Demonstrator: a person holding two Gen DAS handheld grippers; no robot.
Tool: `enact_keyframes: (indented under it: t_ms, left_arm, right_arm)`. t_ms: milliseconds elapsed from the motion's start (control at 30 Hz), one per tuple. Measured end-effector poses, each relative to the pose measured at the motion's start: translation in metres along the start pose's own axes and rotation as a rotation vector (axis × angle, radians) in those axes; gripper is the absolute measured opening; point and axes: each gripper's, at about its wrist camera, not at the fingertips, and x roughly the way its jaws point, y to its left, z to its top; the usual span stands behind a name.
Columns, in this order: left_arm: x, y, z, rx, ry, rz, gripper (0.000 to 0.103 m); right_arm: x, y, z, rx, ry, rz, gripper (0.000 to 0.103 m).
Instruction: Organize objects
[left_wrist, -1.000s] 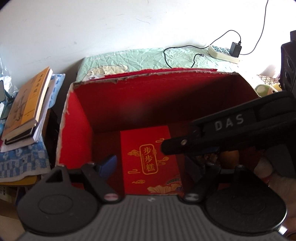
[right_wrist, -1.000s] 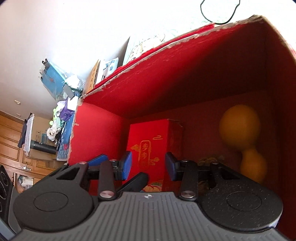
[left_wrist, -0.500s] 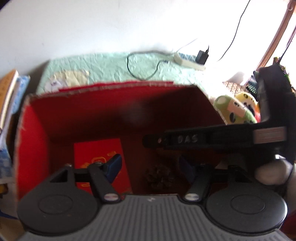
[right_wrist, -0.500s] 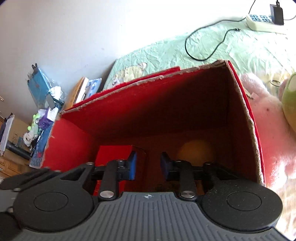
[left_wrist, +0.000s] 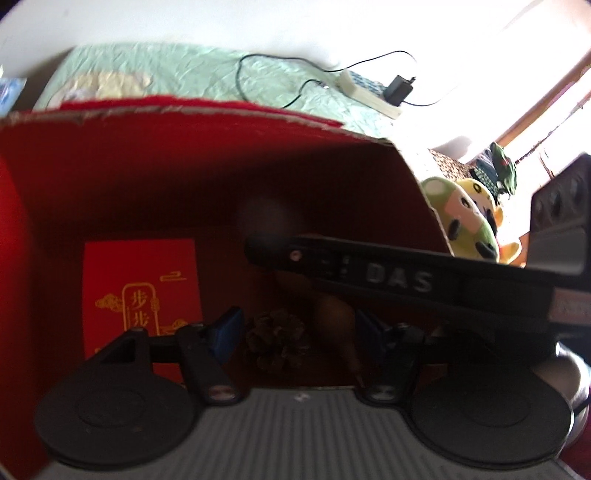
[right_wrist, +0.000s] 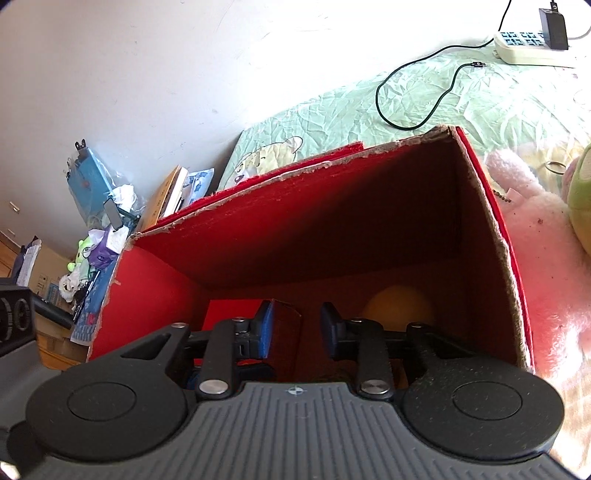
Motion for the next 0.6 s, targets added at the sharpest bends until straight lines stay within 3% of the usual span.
enact_keyframes:
  t_ms: [200, 367, 600]
  left_arm:
    - [0.010, 0.001, 0.006, -0.040, 0.064, 0.001, 0.074]
    - [0.010, -0.008, 0.005, -0.015, 0.042, 0.089, 0.080]
    - [0.013, -0.003, 0.010, -0.021, 0.039, 0.124, 0.080]
  right_arm:
    - [-0.001, -0.002, -0.001, 0.009, -0.005, 0.001, 0.035]
    - [0.000, -0.002, -0.001, 0.008, -0.004, 0.000, 0.035]
    - [0.000, -0.001, -0.001, 0.009, -0.004, -0.002, 0.035]
